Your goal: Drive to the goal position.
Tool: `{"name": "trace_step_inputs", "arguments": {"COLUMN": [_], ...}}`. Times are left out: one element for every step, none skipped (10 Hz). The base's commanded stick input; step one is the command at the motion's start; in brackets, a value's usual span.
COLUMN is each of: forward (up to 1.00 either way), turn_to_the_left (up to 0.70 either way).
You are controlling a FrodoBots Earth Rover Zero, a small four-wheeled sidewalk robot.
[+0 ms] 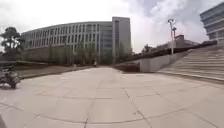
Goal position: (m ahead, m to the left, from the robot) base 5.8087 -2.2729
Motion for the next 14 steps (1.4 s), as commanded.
{"name": "trace_step_inputs", "arguments": {"forward": [0.70,0.70,0.70,0.70,0.70,0.70,0.70,0.70,0.70,0.70,0.70,0.70,0.70,0.70], "turn_to_the_left": [0.00,0.00,0.00,0.00,0.00,0.00,0.00,0.00,0.00,0.00,0.00,0.00,0.00,0.00]}}
